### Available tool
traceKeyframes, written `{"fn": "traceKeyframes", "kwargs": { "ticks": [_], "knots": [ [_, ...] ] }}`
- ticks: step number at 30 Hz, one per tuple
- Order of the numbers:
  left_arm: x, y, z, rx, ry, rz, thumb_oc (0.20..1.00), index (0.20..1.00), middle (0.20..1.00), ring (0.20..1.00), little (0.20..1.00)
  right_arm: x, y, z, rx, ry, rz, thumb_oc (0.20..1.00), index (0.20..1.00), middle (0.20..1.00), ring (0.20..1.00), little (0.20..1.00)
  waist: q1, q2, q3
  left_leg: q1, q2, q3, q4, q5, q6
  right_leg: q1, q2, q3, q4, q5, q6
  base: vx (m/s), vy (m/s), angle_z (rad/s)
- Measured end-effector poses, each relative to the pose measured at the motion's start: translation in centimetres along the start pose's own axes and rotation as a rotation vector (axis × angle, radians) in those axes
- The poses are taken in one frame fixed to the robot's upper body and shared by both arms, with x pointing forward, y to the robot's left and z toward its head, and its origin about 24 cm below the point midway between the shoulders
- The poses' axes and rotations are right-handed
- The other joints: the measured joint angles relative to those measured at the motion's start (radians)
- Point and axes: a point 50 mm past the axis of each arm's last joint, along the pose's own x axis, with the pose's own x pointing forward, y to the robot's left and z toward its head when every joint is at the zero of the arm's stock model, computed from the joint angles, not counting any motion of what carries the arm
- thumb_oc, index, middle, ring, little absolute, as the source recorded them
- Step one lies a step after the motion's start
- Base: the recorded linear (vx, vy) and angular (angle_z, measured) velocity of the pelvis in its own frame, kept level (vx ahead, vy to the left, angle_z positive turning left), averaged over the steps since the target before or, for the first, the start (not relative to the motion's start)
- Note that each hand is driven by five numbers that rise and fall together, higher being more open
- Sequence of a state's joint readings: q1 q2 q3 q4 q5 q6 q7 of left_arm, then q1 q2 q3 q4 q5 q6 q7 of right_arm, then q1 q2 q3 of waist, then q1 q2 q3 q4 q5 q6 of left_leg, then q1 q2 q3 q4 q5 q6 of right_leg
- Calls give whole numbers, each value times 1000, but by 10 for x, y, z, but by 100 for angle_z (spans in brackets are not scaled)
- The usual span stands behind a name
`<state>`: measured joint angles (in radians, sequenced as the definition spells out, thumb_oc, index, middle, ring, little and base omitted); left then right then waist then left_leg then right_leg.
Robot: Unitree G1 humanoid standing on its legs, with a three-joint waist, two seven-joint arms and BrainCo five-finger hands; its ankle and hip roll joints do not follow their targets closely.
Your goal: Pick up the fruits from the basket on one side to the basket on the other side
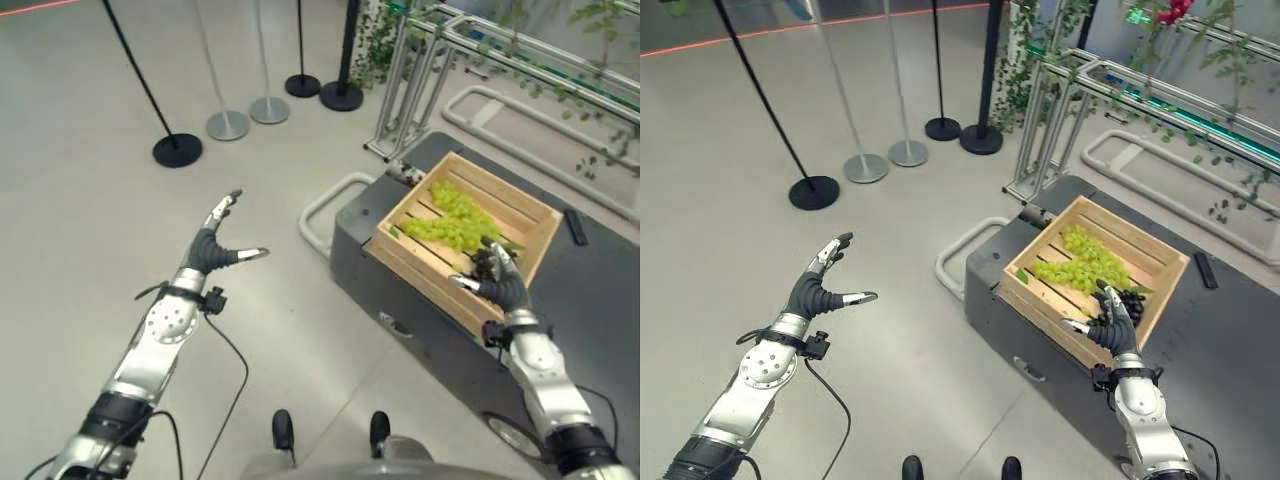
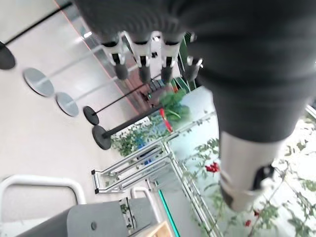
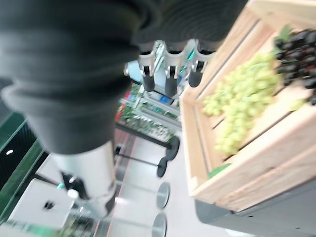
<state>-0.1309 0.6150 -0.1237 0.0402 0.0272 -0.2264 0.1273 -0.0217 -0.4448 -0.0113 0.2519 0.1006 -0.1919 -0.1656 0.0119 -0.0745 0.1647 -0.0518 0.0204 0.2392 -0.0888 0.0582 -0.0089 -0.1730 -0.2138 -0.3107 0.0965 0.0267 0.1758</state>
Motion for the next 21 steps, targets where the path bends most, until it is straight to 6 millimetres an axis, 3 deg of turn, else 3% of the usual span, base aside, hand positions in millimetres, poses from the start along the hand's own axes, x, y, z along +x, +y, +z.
{"fn": "traceKeyframes", "kwargs": {
  "ticks": [1, 2, 3, 5, 10, 15, 17, 19, 20, 21],
  "knots": [
    [0, -1, 0, 2, -2, -7, 1000, 1000, 1000, 1000, 1000, -3, -2, -4, -8, 17, -9, 1000, 1000, 1000, 1000, 1000, -19, -10, -2, 2, -10, -23, 0, 0, 0, 39, -2, 7, -29, 8, 8, 62, 9, 18],
    [-1, -3, 1, -8, -5, -6, 1000, 1000, 1000, 1000, 1000, -7, -7, -9, -28, 33, -29, 1000, 1000, 1000, 1000, 1000, -25, -9, 0, 5, -11, -35, 0, 0, -5, 68, 19, 58, -66, 5, -28, 37, -9, 42],
    [0, -3, 3, -8, -11, -6, 1000, 1000, 1000, 1000, 1000, -7, -9, -9, -32, 35, -41, 1000, 1000, 1000, 1000, 1000, -21, -4, 2, 2, -8, -36, 0, 1, -8, 69, 28, 82, -71, 3, -35, 33, -4, 18],
    [-2, -2, 2, -7, -9, -1, 1000, 1000, 1000, 1000, 1000, -4, -9, -6, -40, 21, -40, 1000, 1000, 1000, 1000, 1000, -14, 13, 5, -3, 7, -19, 0, 6, -16, 73, 40, 80, -103, 20, -66, 46, -30, -7],
    [-8, -5, 5, -17, -17, -11, 1000, 1000, 1000, 1000, 1000, 4, -13, 3, -67, -15, -43, 1000, 1000, 1000, 1000, 1000, -21, 29, 1, -2, 24, -16, 0, 1, -29, 102, 68, 79, -172, 41, -78, 12, -62, -10],
    [-8, -6, 6, -23, -17, -13, 1000, 1000, 1000, 1000, 1000, 12, -13, 11, -74, -41, -47, 1000, 1000, 1000, 1000, 1000, -26, 33, 0, 8, 36, -4, 1, 1, -31, 101, 81, 87, -163, 31, -83, 44, -171, -6],
    [-8, -7, 5, -38, -13, -9, 1000, 1000, 1000, 1000, 1000, 10, -13, 8, -75, -27, -46, 1000, 1000, 1000, 1000, 1000, -24, 34, -1, 8, 44, -11, 15, -7, -46, 105, 88, 86, -154, 22, -87, 59, -203, 8],
    [-9, -9, 3, -57, -1, -9, 1000, 1000, 1000, 1000, 1000, 10, -12, 5, -72, -14, -43, 1000, 1000, 1000, 1000, 1000, -21, 30, 2, -12, 53, -30, 86, -28, -69, 110, 92, 77, -124, -7, -96, 96, -265, 18],
    [-9, -6, 0, -78, 12, 8, 1000, 1000, 1000, 1000, 1000, 10, -6, 3, -44, -4, -39, 1000, 1000, 1000, 1000, 1000, -18, -7, 26, -89, 54, -67, 289, -50, -99, 96, 71, 79, -52, -59, -114, 75, -84, 15],
    [-10, -8, -4, -100, 32, 11, 1000, 1000, 1000, 1000, 1000, 9, -5, 1, -40, 3, -31, 1000, 1000, 1000, 1000, 1000, -12, -21, 32, -118, 53, -87, 383, -43, -103, 111, 64, 84, -35, -68, -120, 109, -30, 8]
  ]
}}
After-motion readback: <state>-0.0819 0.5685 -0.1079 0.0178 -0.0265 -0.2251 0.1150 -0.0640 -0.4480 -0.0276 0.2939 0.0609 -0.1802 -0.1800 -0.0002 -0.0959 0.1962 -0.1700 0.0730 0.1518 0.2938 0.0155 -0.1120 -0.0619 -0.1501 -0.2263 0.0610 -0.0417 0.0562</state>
